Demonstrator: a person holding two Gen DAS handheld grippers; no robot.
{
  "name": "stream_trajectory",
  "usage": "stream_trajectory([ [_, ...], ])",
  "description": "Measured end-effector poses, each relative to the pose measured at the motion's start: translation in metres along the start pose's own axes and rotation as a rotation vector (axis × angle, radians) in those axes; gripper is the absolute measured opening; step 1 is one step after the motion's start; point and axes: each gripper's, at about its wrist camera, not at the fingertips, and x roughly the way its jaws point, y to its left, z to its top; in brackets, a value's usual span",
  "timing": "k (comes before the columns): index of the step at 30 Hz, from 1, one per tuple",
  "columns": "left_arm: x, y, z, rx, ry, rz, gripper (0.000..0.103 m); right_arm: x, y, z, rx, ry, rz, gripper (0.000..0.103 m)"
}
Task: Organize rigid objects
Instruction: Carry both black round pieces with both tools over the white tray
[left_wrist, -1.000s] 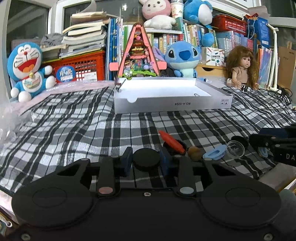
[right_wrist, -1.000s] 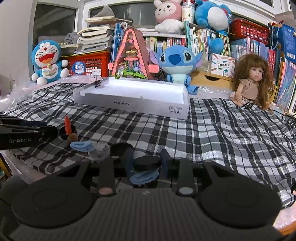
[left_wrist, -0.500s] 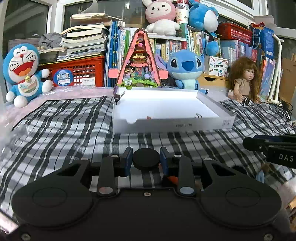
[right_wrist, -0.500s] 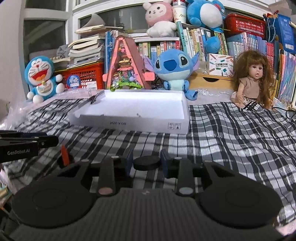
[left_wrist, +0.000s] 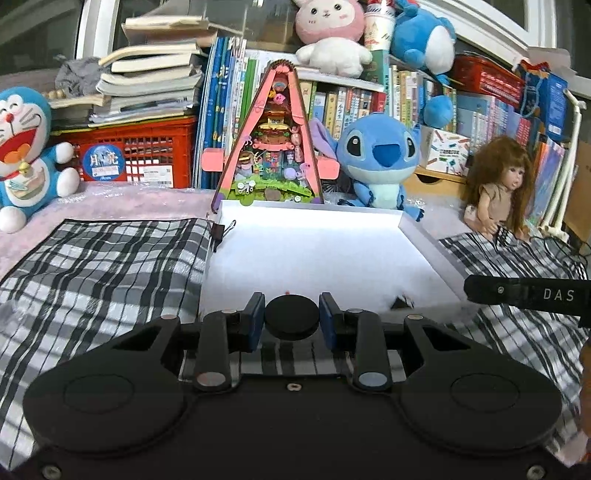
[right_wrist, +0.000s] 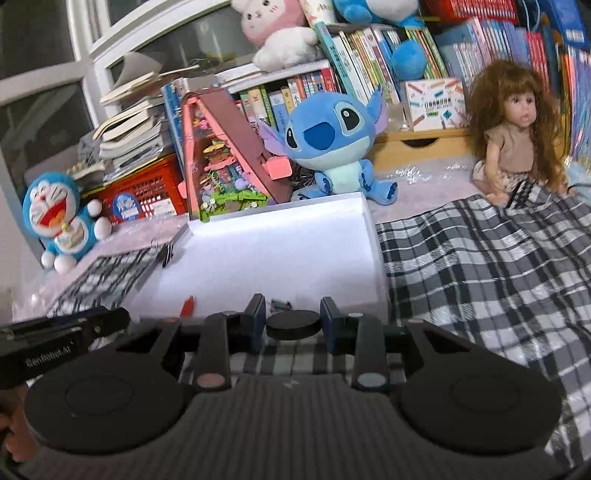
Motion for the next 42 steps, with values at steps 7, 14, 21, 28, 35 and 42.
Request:
stream_trajectory([
  [7,0.062,0.015,0.025,-0.129,0.064,-0.053,0.03,0.049,-0.006,0.023,0.092,0.089,-0.005,0.039],
  [14,0.11,0.021,0.028,-0.17,0.123,0.008,0.03,0.09,-0.001,0.029,0.102,0.119,-0.007,0.039],
  [21,0.125,0.007,0.025,-0.094,0.106,0.035,0.03,0.114,0.008,0.026,0.079,0.12,-0.018,0.039],
  [28,0.132,0.004,0.022,-0.063,0.112,0.062,0.03,0.123,0.016,0.02,0.027,0.128,-0.03,0.039],
  [35,0.132,0.001,0.018,-0.033,0.116,0.067,0.03,0.124,0.02,0.015,-0.026,0.135,-0.042,0.038],
  [42,0.129,0.0,0.014,-0.023,0.112,0.064,0.03,0.12,0.022,0.012,-0.054,0.14,-0.041,0.038],
])
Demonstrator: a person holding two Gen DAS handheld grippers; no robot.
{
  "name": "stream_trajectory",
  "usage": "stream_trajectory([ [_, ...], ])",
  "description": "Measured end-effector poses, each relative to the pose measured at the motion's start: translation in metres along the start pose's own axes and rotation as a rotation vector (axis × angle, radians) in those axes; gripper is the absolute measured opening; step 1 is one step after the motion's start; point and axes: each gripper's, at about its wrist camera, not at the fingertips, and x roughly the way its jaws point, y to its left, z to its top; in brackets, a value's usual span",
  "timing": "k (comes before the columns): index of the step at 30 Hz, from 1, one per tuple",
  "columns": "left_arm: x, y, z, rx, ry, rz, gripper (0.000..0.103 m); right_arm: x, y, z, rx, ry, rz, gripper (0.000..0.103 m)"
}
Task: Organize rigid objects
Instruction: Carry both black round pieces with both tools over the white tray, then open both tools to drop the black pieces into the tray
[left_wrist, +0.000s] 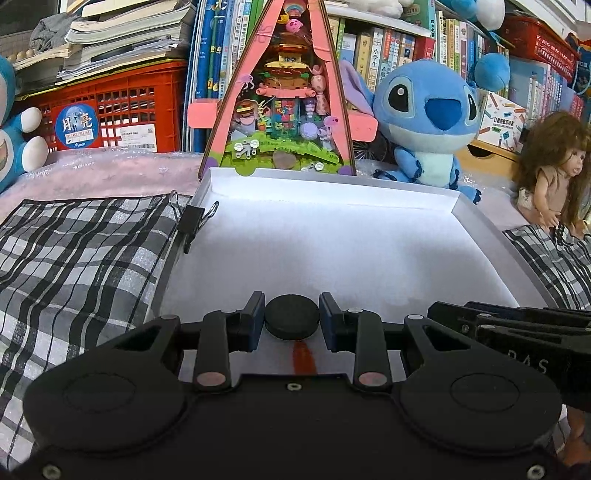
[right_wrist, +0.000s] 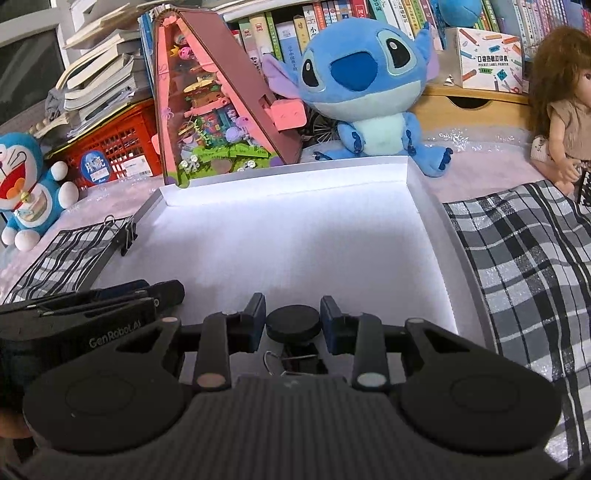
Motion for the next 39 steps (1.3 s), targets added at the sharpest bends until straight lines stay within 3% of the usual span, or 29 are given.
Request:
stream_trajectory([
  [16,-0.003,-0.004,-0.005,0.031,-0.017,0.016,0.03,-0.003,0.0,-0.005,-0.032,-0.014,-0.005,0.039],
  [19,-0.005,-0.002,-0.005,0.024,-0.01,0.016,0.031,-0.004,0.002,-0.006,-0.046,-0.012,-0.011,0.054],
  [30,-0.051,0.001,-0.008,0.085,-0.078,-0.022,0.061,-0.033,-0.004,-0.005,-0.068,-0.063,0.015,0.07],
  [39,-0.096,-0.003,-0.029,0.146,-0.123,-0.055,0.071,-0.075,0.005,-0.022,-0.149,-0.141,0.058,0.087],
])
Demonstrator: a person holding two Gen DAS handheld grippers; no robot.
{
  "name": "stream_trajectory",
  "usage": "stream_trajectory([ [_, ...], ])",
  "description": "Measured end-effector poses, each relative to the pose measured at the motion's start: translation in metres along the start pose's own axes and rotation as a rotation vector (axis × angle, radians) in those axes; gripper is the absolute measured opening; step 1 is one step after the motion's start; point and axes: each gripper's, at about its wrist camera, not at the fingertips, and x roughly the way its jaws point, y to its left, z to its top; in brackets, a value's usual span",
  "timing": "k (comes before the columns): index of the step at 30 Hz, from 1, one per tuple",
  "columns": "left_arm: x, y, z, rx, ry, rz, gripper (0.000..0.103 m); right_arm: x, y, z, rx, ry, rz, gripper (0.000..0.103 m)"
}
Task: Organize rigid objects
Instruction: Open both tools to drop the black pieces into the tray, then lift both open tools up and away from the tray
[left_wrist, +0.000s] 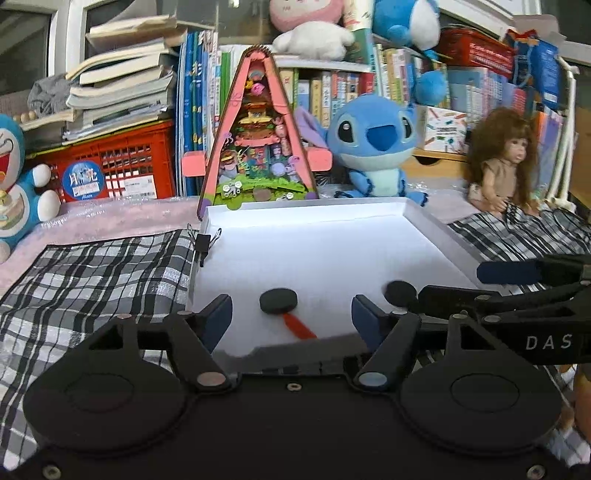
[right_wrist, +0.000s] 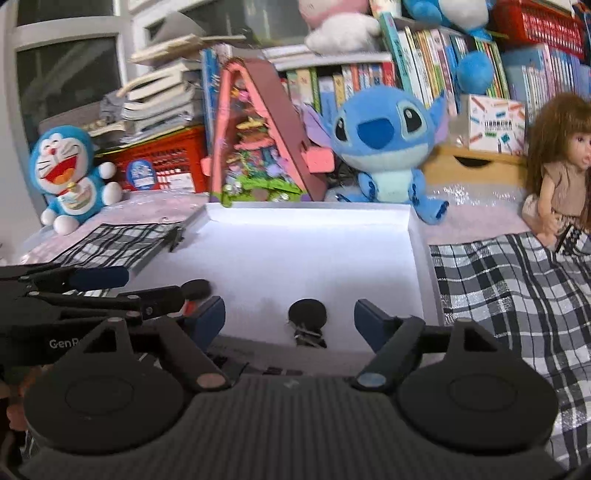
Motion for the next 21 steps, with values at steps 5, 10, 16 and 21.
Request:
stream_trajectory([
  [5,-0.021,-0.004,-0.015,0.022,-0.016,-0.017,0.072,-0.022,0.006,-0.011,-0.042,-0.029,0.018,0.089],
  [10,-0.039,-0.007,-0.032,0.02,-0.021,-0.041,0.073,-0.042,0.011,-0.021,-0.086,-0.065,0.026,0.094],
  [16,-0.055,-0.009,-0.049,0.001,-0.018,-0.058,0.075,-0.064,0.018,-0.04,-0.135,-0.085,0.03,0.096],
  [21,-0.067,-0.014,-0.063,0.0,-0.019,-0.067,0.075,-0.077,0.021,-0.055,-0.159,-0.107,0.023,0.098],
])
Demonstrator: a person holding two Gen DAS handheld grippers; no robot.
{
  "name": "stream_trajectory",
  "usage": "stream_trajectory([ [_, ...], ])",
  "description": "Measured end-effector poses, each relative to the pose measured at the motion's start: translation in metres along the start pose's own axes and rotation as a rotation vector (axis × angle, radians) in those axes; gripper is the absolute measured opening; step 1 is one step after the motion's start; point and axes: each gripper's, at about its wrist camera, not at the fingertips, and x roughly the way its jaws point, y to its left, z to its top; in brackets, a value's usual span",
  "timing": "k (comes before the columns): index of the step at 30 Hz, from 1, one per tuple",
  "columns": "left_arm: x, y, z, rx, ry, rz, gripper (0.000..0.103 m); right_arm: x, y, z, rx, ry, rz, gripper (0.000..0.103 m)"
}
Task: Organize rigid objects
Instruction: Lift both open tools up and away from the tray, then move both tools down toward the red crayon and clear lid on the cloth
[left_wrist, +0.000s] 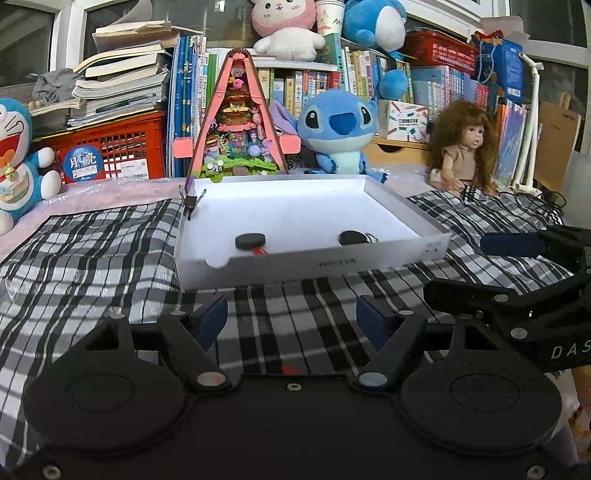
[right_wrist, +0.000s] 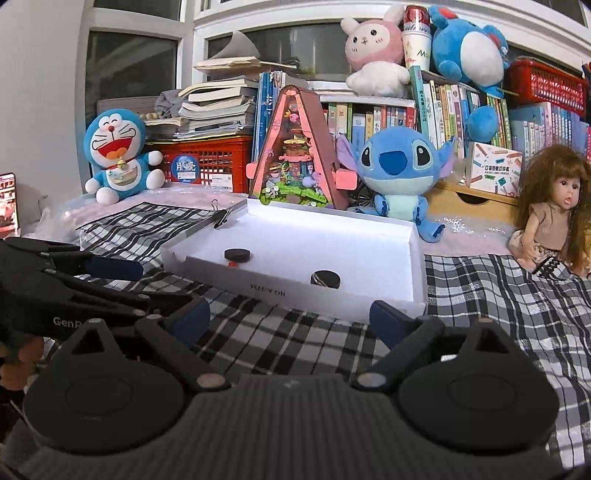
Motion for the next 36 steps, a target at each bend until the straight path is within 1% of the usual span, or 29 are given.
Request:
stream_trajectory([
  [4,-0.009,-0.004,-0.01,0.004,-0.008,-0.006,0.076,-0.011,0.004,-0.009,-0.016,-0.018,0.001,0.1],
  [7,-0.013,-0.006,-0.016,0.008,-0.008,-0.009,0.076,-0.02,0.01,-0.017,-0.051,-0.031,-0.004,0.101],
  [13,-0.019,-0.007,-0.029,-0.001,0.011,-0.014,0.076,-0.034,0.019,-0.033,-0.118,-0.042,-0.004,0.103],
  [20,-0.025,-0.009,-0.043,0.013,0.024,-0.006,0.076,-0.045,0.022,-0.047,-0.125,-0.035,0.005,0.103],
  [25,-0.026,-0.006,-0.046,-0.003,0.027,-0.009,0.076,-0.045,0.022,-0.054,-0.119,-0.017,0.009,0.103],
  [30,-0.026,-0.004,-0.044,0.008,0.013,-0.003,0.071,-0.042,0.024,-0.059,-0.108,-0.002,0.019,0.103],
  [32,-0.026,-0.005,-0.043,0.02,0.006,-0.006,0.069,-0.043,0.027,-0.059,-0.113,0.002,0.038,0.1],
  [34,-0.025,-0.006,-0.042,0.028,0.003,-0.013,0.063,-0.043,0.031,-0.06,-0.122,0.008,0.054,0.092],
  [35,-0.024,-0.006,-0.042,0.03,0.005,-0.02,0.058,-0.043,0.033,-0.06,-0.13,0.012,0.059,0.091],
  [36,-0.023,-0.007,-0.041,0.031,0.009,-0.026,0.056,-0.043,0.035,-0.06,-0.14,0.014,0.062,0.088],
])
